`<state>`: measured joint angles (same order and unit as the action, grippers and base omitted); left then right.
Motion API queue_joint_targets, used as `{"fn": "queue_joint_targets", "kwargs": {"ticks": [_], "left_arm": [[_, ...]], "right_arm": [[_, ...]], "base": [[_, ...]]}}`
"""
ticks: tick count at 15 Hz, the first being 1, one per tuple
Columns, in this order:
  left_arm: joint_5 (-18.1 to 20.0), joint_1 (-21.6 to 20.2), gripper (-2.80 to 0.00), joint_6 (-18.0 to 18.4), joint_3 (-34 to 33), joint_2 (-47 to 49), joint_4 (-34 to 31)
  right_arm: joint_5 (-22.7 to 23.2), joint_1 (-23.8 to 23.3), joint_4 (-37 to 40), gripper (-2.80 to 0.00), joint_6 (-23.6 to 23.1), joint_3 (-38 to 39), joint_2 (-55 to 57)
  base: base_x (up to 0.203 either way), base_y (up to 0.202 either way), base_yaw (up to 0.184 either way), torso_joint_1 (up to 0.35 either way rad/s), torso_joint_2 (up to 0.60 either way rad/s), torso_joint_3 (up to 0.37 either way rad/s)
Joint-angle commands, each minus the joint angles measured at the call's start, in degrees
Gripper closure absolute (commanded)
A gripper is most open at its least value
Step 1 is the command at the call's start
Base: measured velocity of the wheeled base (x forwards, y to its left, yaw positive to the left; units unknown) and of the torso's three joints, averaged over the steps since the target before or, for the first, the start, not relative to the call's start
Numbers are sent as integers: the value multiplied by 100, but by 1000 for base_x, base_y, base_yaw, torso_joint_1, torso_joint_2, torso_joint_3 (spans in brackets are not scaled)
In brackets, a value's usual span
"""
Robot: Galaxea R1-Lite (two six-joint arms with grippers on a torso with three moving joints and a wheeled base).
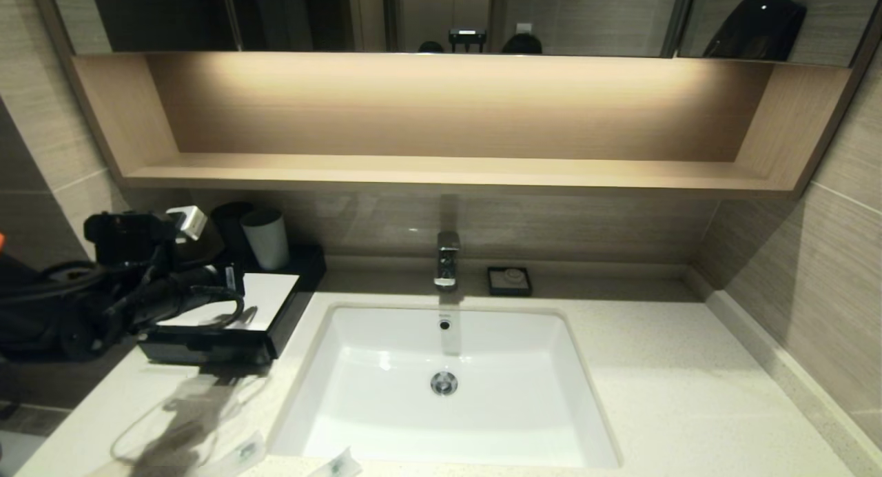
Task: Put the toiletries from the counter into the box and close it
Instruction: Place the cup on the storage box, then open the drawer
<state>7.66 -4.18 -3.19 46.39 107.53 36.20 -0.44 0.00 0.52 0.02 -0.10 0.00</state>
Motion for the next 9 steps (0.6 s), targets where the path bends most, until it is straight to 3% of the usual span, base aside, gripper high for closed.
{"fn": "queue_joint_targets", "kwargs": {"ticks": [1,5,9], "left_arm": [[-88,-40,0,5,-345,-569,-246],[-656,-183,0,20,-852,-820,-361],[-700,-338,0,25,-1417,-1126,-364]], "right_arm": [[0,0,0,0,-2,1,0],[0,0,0,0,-2,1,0],[0,0,0,0,-2,1,0]], "base": [[0,0,0,0,0,0],[0,0,0,0,0,0],[0,0,0,0,0,0]]}}
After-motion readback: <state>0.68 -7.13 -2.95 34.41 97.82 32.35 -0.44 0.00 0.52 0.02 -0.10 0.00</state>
